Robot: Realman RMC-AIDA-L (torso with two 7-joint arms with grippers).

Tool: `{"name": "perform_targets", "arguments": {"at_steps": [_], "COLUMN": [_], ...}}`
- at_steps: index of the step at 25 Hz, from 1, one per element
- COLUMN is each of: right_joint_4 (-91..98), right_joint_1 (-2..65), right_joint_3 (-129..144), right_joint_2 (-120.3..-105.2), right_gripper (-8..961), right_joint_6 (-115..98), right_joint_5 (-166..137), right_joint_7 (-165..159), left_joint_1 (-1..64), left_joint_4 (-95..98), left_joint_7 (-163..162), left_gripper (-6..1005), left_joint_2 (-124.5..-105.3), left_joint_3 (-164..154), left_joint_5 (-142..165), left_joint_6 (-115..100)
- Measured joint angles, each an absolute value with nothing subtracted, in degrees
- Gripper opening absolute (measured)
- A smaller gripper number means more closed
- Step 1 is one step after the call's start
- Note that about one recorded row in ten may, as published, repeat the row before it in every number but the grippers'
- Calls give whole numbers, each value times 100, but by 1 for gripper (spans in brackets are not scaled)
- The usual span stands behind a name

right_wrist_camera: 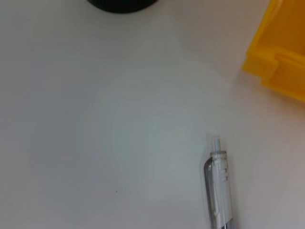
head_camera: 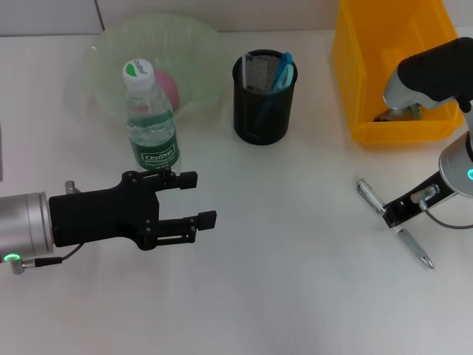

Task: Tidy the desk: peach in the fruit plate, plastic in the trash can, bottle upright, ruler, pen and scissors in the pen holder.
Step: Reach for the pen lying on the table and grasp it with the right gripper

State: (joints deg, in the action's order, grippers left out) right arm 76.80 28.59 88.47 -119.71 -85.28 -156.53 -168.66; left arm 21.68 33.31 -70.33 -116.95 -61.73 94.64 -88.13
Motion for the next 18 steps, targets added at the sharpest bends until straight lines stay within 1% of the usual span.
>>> {"name": "perform_targets", "arguments": {"at_steps": [5, 10, 17, 18], "right_joint_4": [8022, 8514, 8419, 8419], "right_joint_1": [2757, 2634, 2765, 2760], "right_joint_3": [8786, 8730, 8706, 8708], "right_joint_2": [-11962, -11952, -11928, -11928], "right_gripper": [101, 51, -2, 18], "right_joint_6": [-8571, -8700, -9018, -9021], "right_joint_5": [-15645, -15635, -15661, -15669], "right_joint_7": [-16846, -16810, -16762, -16745], "left_joint_1": [2157, 2153, 2171, 2174], "left_joint_4": [3331, 3331, 3331, 3331], "left_joint_7": [-7031, -7031, -7031, -7030], "left_gripper": [777, 777, 777, 777], "left_joint_2": [-11687, -11681, -11681, -11682], "left_joint_3": [-6169, -6139, -6128, -6127], "left_joint_5": [9465, 9460, 9457, 9457], "left_joint_6": [-8833, -8851, -8859, -8858]}}
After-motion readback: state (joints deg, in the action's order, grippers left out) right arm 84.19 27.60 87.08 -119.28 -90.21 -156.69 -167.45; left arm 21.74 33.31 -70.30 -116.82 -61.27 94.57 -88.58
